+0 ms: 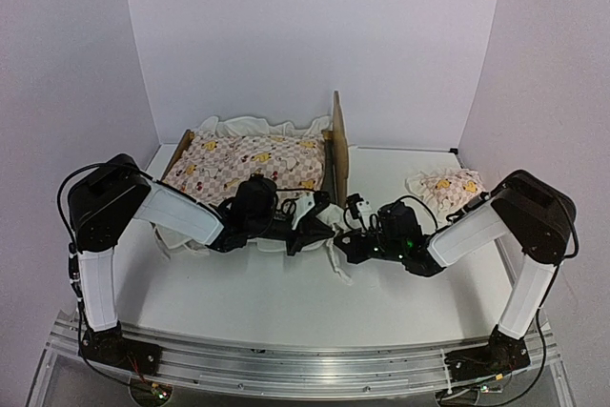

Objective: Set up the pet bed

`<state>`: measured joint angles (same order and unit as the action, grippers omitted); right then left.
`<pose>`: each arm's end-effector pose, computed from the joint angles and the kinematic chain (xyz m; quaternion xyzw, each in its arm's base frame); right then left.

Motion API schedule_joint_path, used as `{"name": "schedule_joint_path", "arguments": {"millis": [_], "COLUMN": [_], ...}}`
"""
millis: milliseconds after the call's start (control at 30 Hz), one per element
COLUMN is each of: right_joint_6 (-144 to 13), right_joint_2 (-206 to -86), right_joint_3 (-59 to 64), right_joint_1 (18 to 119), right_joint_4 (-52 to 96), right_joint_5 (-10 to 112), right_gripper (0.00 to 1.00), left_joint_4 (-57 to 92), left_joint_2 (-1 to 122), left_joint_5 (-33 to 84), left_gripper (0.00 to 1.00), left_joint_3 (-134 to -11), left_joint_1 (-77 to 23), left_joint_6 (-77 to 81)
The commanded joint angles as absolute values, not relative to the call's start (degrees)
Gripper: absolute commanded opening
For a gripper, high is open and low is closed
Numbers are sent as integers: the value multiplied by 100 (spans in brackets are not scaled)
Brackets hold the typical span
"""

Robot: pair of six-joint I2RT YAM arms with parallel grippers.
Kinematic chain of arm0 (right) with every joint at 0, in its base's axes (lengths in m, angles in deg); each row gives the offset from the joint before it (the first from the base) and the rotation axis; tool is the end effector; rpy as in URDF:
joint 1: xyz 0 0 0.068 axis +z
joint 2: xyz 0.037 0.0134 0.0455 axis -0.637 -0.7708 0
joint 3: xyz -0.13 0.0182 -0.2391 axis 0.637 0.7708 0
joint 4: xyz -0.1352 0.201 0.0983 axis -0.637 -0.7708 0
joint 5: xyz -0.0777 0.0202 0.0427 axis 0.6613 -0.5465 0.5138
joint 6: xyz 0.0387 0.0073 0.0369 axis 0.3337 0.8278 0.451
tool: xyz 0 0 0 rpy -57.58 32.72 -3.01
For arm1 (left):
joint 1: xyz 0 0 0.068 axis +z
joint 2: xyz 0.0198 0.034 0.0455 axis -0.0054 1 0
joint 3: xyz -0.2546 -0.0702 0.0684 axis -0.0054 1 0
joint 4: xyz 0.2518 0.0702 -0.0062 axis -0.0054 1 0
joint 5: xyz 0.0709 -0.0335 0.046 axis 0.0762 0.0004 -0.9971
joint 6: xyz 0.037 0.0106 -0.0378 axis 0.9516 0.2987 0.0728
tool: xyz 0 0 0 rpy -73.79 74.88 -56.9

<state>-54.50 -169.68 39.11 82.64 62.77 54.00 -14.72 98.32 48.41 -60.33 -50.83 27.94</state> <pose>0.2484 0.2358 0.1242 -0.2031 0.8187 0.2992 0.4460 0.2516 -0.3346 0.1619 0.5544 0.5753 -0.3813 0.4650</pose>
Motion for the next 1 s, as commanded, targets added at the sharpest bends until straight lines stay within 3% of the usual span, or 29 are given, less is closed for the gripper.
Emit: {"name": "schedule_joint_path", "arguments": {"millis": [0, 300, 667, 800, 967], "right_joint_6": [-5540, -5345, -4811, -4812, -4785], "right_joint_2": [-17052, -17112, -17925, -17960, -17996], "right_joint_3": [3739, 3804, 3593, 3591, 3575], "right_joint_1": [8361, 8360, 8288, 8267, 8249], "right_joint_4": [7282, 7744, 8323, 8346, 8346], "right_joint_5": [4416, 4204, 3564, 3599, 3597], "right_gripper": [0, 0, 0, 0, 0], "left_joint_4": [-1104, -867, -28, 568, 717], "left_joint_2": [9689, 9614, 9349, 9091, 8770], "left_joint_5": [5177, 5099, 5057, 5425, 5467], "left_gripper": [1, 1, 20, 34, 39], "left_joint_3": [-5976, -5962, -5959, -5844, -5553], "left_joint_1": [-5071, -5049, -4888, -4838, -4764], "left_joint_6": [2530, 2607, 3626, 3863, 3989]}}
